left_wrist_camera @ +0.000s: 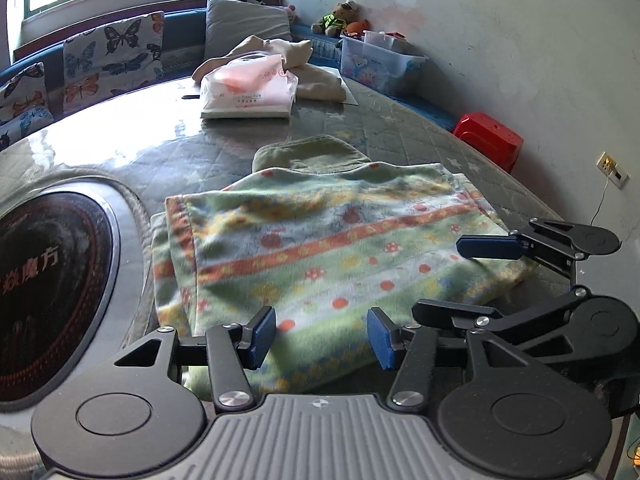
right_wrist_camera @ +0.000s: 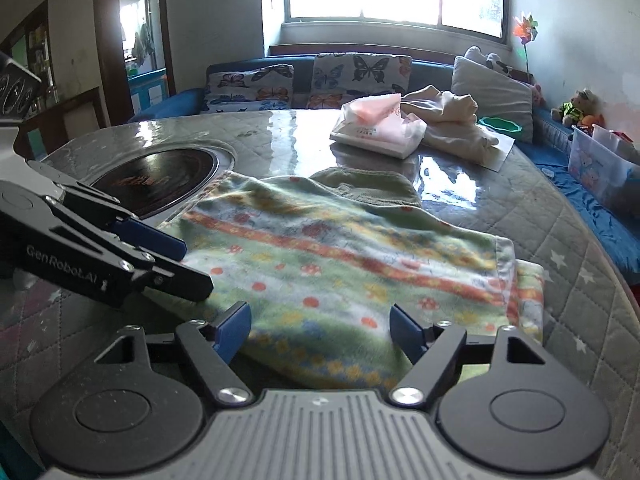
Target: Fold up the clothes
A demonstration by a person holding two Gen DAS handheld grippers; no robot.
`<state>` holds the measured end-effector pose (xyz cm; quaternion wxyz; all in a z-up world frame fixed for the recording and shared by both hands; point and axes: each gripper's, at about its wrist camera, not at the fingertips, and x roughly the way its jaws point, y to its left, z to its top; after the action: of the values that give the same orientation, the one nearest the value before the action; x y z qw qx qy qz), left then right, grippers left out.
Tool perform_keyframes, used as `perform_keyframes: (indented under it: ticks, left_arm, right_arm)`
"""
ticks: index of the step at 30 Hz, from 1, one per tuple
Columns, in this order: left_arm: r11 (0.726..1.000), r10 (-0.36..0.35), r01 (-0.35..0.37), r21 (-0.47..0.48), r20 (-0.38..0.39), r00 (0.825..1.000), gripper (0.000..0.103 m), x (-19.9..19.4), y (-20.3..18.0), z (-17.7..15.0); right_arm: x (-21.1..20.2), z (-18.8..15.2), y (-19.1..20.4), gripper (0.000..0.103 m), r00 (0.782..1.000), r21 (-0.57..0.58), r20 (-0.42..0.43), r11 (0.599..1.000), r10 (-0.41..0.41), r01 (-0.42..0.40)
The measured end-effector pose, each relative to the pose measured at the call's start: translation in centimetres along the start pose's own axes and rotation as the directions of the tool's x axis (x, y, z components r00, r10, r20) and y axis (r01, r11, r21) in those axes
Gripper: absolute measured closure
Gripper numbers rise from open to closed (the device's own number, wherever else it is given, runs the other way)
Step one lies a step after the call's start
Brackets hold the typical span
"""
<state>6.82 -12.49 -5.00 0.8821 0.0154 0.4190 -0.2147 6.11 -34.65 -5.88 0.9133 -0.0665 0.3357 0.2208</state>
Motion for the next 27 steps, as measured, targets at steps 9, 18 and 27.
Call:
perform_keyframes:
  ticks: [9, 18, 27]
  left_arm:
    - [0.999, 0.004, -0.005, -0.052, -0.006, 1.0, 0.043, -1.3, 0.0, -1.0]
    - [0.997, 0.034, -0.035, -0.067, -0.017, 0.999, 0.015, -2.8, -0.2, -1.9]
    - [0.995, 0.068, -0.071, -0.07, -0.049, 0.996, 0.004, -2.9, -0.8, -2.6]
  right_arm:
    - [-0.5, -1.2, 1.6, 0.009, 1.0, -0.043, -0.003, 0.999, -0.023, 0.023]
    - [-1.1, -1.9, 2.3, 0.0, 0.999, -0.015, -0.006, 0.999, -0.039, 0.038]
    - [-0.9, -2.6, 2.4, 0.0, 0.996, 0.02, -0.035, 0.996, -0.084, 0.085]
